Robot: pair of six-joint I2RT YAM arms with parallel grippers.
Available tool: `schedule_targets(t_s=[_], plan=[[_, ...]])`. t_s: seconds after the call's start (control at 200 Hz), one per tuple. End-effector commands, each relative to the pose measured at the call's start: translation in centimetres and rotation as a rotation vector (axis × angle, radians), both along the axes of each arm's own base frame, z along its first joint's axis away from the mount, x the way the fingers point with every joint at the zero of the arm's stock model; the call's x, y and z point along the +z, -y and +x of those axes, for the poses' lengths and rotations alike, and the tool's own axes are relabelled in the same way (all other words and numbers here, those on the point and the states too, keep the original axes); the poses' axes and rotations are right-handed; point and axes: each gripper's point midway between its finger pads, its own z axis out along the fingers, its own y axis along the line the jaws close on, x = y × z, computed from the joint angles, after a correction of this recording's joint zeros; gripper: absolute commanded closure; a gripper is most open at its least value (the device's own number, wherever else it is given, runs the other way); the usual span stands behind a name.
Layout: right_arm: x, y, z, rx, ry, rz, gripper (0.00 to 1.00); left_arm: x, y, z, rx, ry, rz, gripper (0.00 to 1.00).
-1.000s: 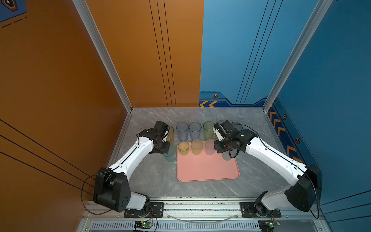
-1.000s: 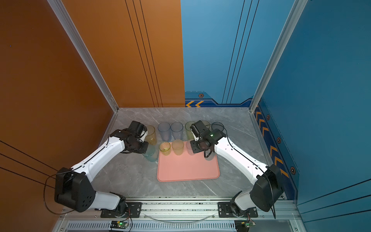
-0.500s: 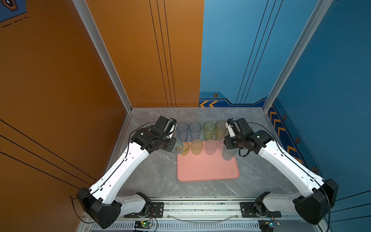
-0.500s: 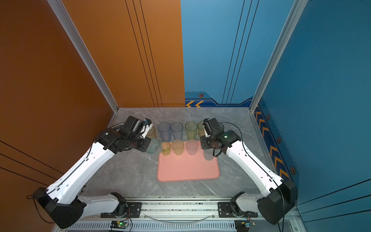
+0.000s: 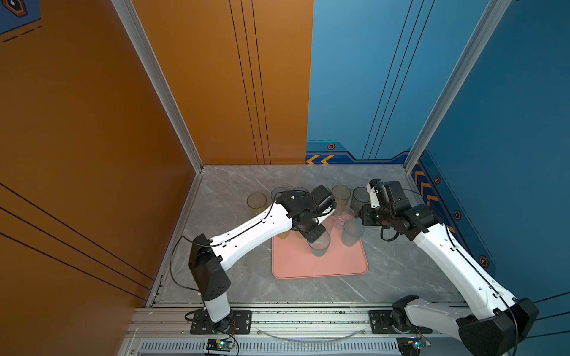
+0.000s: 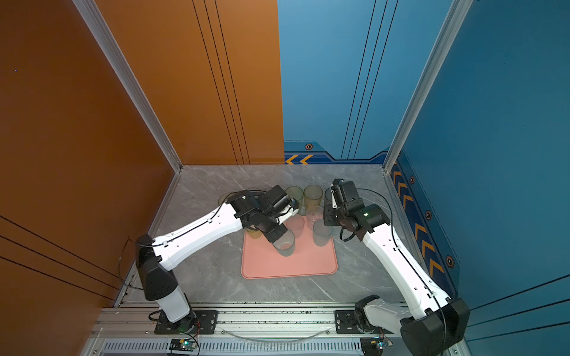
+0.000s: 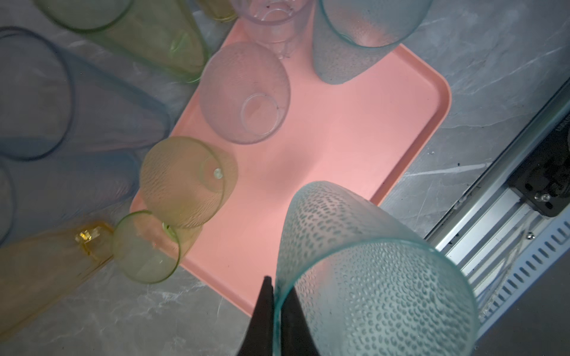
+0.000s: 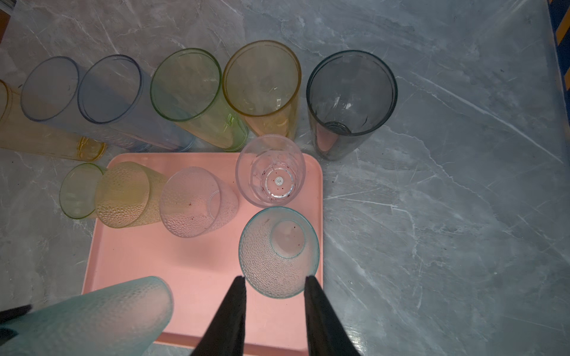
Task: Place the glasses into the tray
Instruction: Place the glass on the tray.
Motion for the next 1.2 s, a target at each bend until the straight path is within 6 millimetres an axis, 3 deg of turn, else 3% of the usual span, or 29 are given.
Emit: schedule_targets(t_s=[0.0, 0.17, 0.29, 0.751, 1.197], plan=[[0.0, -0.1, 0.0, -0.005, 0.004, 0.021, 0.69, -0.7, 2.2, -0.7, -0.083, -0.043, 0.006, 0.94], [-0.2, 0.0, 0.1, -0.002, 0.001, 0.026, 0.69, -1.9, 4.5, -0.1, -0.126, -0.072, 0.017, 0.95], [-0.5, 0.1, 0.3, -0.002, -0.005, 0.025, 0.69, -2.7, 5.1, 0.4, -0.137, -0.075, 0.044, 0.95], [-1.4, -0.2, 0.9, 0.005, -0.026, 0.039, 0.69, -5.6, 4.2, 3.2, -0.096, -0.062, 0.15, 0.94], [-1.9, -0.5, 1.4, 0.007, -0.043, 0.038, 0.69, -6.7, 3.5, 5.8, -0.054, -0.061, 0.161, 0.95]])
